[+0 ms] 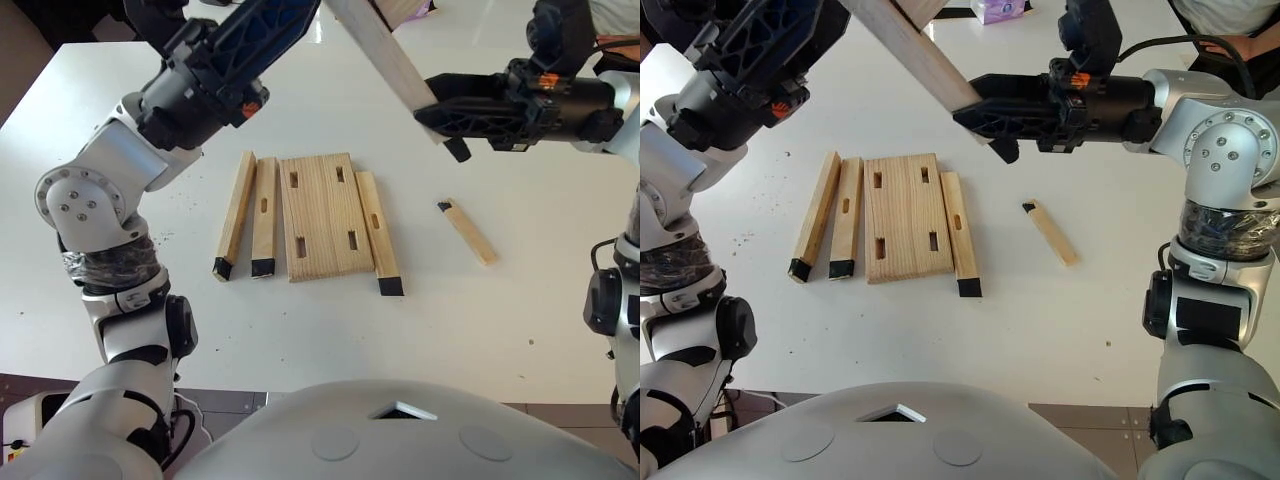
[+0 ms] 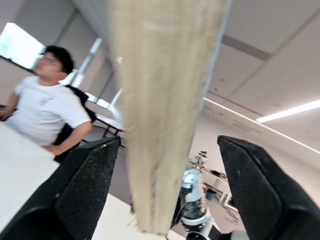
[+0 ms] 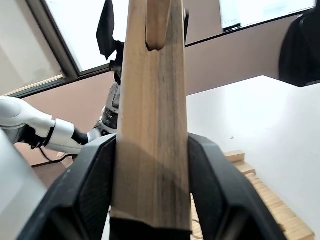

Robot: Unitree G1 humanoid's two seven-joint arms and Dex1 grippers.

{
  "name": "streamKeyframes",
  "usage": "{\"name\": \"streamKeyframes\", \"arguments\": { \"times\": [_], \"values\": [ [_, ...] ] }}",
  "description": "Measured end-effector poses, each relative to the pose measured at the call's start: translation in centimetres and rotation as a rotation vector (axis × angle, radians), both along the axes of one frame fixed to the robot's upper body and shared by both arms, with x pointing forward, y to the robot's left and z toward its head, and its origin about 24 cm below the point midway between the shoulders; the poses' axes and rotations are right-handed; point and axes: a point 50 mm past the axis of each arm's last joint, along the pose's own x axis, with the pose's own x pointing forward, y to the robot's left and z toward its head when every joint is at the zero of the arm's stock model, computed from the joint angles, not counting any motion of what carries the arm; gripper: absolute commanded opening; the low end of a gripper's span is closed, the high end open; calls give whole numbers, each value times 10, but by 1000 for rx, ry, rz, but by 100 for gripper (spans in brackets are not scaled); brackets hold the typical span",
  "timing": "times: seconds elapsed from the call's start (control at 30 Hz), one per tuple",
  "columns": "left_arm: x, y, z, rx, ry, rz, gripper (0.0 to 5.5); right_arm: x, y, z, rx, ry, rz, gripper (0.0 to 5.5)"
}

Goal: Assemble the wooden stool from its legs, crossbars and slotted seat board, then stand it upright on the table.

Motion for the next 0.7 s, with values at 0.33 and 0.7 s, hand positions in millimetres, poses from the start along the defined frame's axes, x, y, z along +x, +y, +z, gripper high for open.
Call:
{"name": "streamKeyframes", "arguments": {
  "times": [0.33, 0.7],
  "values": [
    [0, 2, 7, 37, -36, -8, 302, -2, -2, -12, -20, 19, 1, 206],
    [3, 6, 1, 142, -85, 2, 210, -4, -3, -18, -11, 31, -9, 206]
  ]
}}
